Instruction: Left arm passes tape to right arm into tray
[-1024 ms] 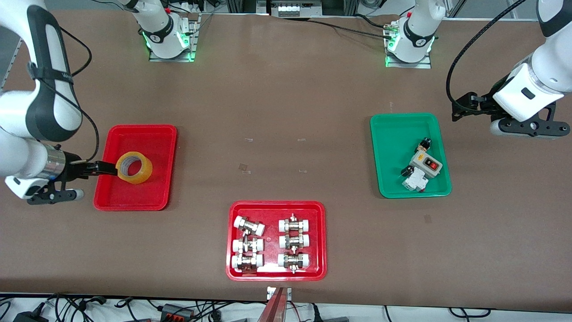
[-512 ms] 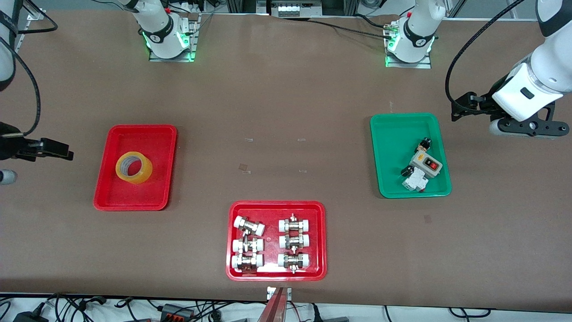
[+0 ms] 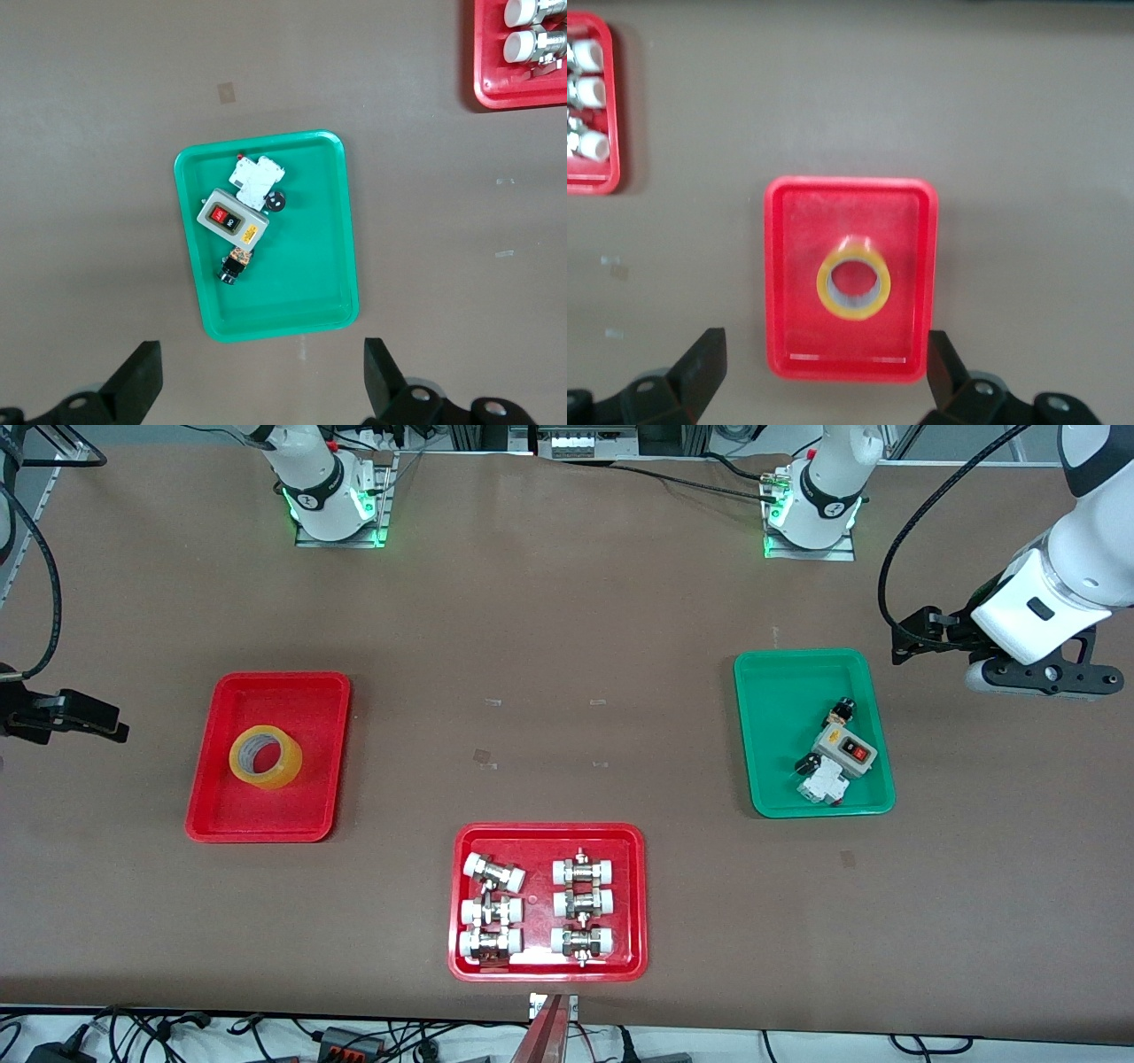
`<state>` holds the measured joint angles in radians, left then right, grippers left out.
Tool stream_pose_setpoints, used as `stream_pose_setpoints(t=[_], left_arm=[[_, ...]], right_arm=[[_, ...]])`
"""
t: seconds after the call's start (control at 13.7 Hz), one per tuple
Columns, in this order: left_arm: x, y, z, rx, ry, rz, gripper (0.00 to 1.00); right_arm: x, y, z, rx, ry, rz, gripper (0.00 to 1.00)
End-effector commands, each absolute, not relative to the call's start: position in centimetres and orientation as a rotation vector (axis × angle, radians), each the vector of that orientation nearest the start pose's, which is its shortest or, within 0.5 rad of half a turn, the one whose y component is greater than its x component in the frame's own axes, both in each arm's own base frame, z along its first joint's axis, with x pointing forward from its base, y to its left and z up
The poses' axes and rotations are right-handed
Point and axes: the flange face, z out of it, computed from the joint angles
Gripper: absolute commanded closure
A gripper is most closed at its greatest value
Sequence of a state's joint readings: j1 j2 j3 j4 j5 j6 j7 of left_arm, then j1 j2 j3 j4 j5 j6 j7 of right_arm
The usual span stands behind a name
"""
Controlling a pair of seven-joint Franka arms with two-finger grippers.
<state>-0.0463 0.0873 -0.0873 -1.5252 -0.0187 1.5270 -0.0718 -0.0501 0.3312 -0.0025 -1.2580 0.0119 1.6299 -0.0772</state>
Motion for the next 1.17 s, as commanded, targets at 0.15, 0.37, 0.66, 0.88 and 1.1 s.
stream_pose_setpoints(t=[0.15, 0.37, 0.66, 0.88, 1.1], left_arm=[[56.9, -8.3, 59.8, -3.130, 0.103, 0.116, 0.00], [56.9, -8.3, 59.8, -3.130, 0.103, 0.119, 0.00], [56.9, -8.2, 59.8, -3.130, 0.098, 0.119, 0.00], [56.9, -8.2, 59.8, -3.130, 0.101, 0.119, 0.00], [56.9, -8.0, 59.8, -3.130, 0.096, 0.119, 0.00]], right_arm=[[61.7, -3.5, 58.6, -3.160, -0.018, -0.129, 0.00], [59.6, -3.5, 57.8, -3.160, -0.023, -0.110, 0.00], [56.4, -3.4, 56.9, -3.162, -0.025, -0.102, 0.00], [56.0, -3.3, 57.3, -3.162, -0.032, -0.090, 0.00], [55.9, -3.5, 57.6, -3.156, -0.022, -0.025, 0.00]])
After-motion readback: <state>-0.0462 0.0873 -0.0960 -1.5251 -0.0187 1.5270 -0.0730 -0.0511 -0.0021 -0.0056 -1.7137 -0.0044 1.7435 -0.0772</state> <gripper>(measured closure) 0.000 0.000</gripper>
